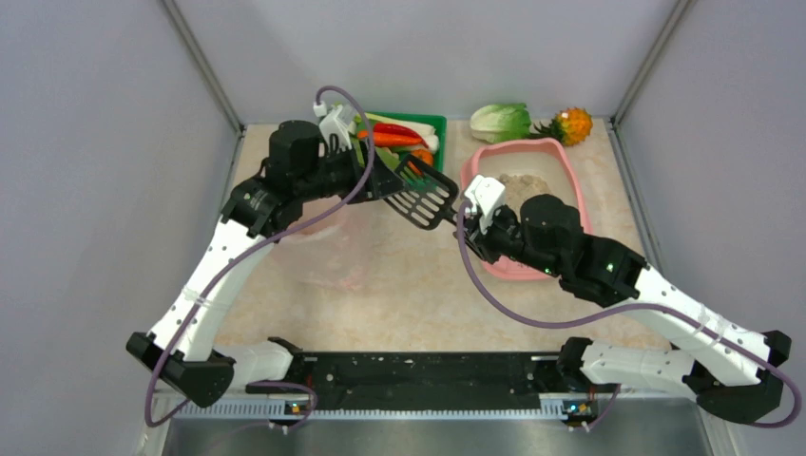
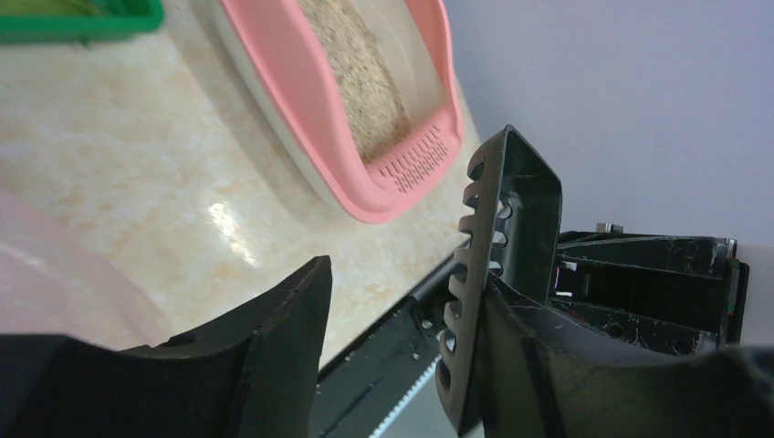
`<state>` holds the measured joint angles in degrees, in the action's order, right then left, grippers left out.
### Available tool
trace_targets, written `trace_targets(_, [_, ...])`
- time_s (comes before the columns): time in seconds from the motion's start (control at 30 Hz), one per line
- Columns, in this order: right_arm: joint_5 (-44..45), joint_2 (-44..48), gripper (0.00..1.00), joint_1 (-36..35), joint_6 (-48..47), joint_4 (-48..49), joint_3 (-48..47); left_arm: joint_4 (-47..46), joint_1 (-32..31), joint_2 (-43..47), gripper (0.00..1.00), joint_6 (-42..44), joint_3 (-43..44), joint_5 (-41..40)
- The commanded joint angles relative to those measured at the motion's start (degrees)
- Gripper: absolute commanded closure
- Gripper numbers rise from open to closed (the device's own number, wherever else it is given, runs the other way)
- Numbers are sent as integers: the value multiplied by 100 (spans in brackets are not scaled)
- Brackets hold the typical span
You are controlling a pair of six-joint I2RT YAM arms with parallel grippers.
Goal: Clean the litter box
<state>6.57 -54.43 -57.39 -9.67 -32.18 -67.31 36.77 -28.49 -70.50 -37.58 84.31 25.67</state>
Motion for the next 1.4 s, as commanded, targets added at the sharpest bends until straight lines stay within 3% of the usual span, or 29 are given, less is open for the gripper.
trace_targets(0.0, [421,177,100,-54,35,123,-341,609,196,309,36,433,1039,-949])
trace_targets(0.1, [840,66,100,-18,57,-113,-421,1219,579,451,27,752,1632,-1299])
trace_targets(0.27, [977,-140,100,455,251,-456,-590,2019,1587,886,13,1366,1772,-2279])
trace_targets(0.5, [1095,-256,100,724,385,-564,-642,1682,2450,1639,6,1631,891,-4542])
trace_targets(0.57, [1130,-301,100,728,388,-621,-652,1412,2771,1844,5,1622,642,-4615])
trace_targets(0.63, [1165,-342,100,730,387,-668,-651,1236,3232,1837,5,1536,485,-4116])
trace_targets(0.73, [1189,-336,100,735,362,-683,-620,1380,3631,1434,10,1407,441,-3140])
trace_targets(1.0, [1209,-182,100,736,322,-578,-444,1853,3991,843,34,1777,-94,-2346])
trace_targets(1.37, [1386,-134,100,738,287,-487,-280,1974,4044,358,65,2160,-316,-1952])
